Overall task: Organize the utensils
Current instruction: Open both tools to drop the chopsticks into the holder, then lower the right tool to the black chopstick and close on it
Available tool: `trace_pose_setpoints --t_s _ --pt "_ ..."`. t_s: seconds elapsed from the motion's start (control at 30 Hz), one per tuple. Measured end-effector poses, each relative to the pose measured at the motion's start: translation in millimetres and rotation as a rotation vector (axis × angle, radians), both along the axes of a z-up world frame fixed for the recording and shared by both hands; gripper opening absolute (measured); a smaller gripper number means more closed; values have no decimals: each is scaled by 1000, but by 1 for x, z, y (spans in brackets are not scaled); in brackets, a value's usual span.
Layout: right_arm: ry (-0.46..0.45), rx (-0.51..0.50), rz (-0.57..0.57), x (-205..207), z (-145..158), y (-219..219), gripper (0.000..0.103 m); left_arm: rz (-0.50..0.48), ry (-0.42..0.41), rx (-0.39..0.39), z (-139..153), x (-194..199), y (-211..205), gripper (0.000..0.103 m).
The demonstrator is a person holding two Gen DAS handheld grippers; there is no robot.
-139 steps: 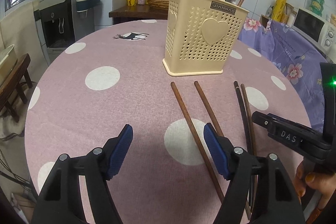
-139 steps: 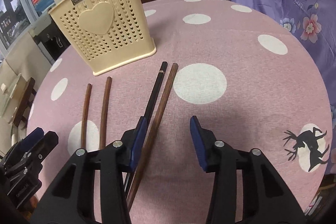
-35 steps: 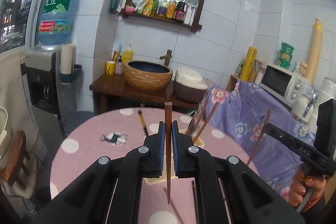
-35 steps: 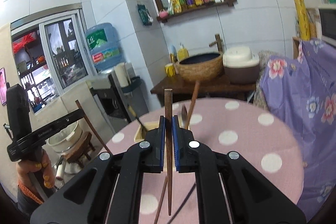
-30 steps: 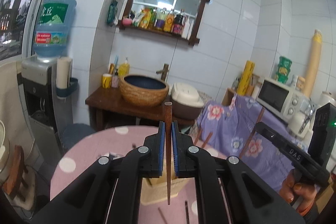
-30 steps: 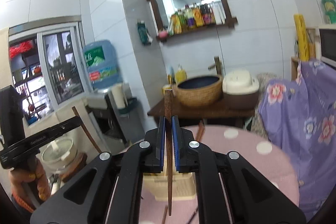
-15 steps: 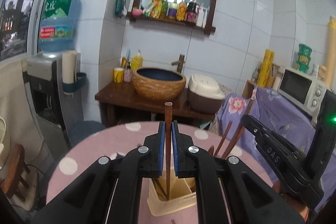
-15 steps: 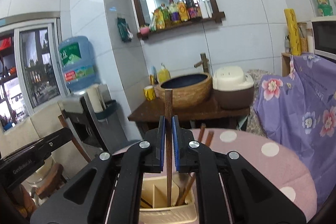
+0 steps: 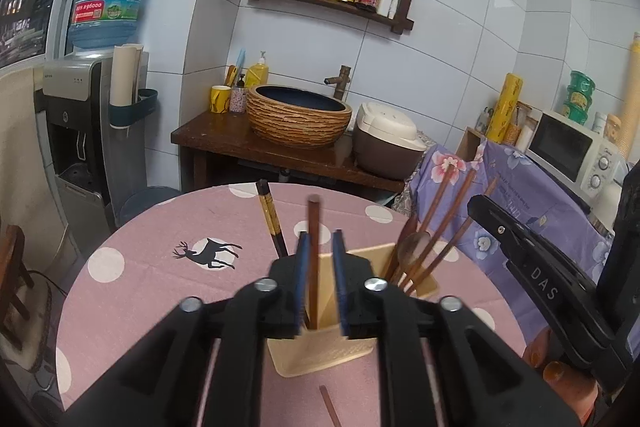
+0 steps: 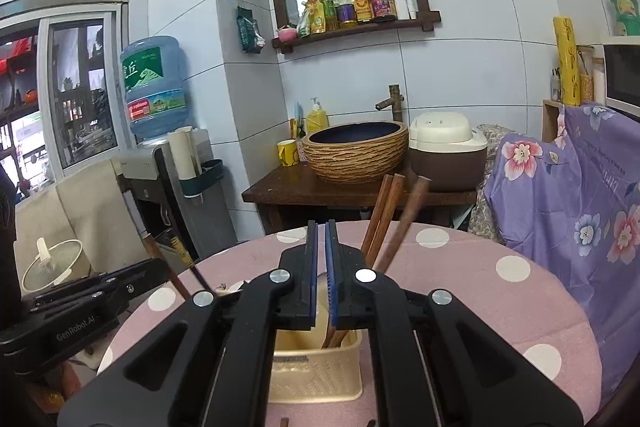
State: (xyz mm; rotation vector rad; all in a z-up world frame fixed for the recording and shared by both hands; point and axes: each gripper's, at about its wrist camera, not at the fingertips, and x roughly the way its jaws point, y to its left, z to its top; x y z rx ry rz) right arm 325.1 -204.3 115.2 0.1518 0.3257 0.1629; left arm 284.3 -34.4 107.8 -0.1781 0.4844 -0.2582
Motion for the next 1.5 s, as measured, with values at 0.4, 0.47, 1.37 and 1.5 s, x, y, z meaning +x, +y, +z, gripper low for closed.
trace_pose_setpoints --t_s 0.4,0.47,1.37,1.5 --pt "258 -143 -57 -64 -81 4 64 95 51 31 -63 -79 24 70" --pt "325 -136 -64 -68 -101 1 64 109 86 32 -80 -85 27 71" --pt "593 -167 -136 -65 -183 18 34 133 201 62 -139 -118 44 72" --pt "589 -166 -131 -63 -183 17 30 132 198 67 -138 -120 42 72"
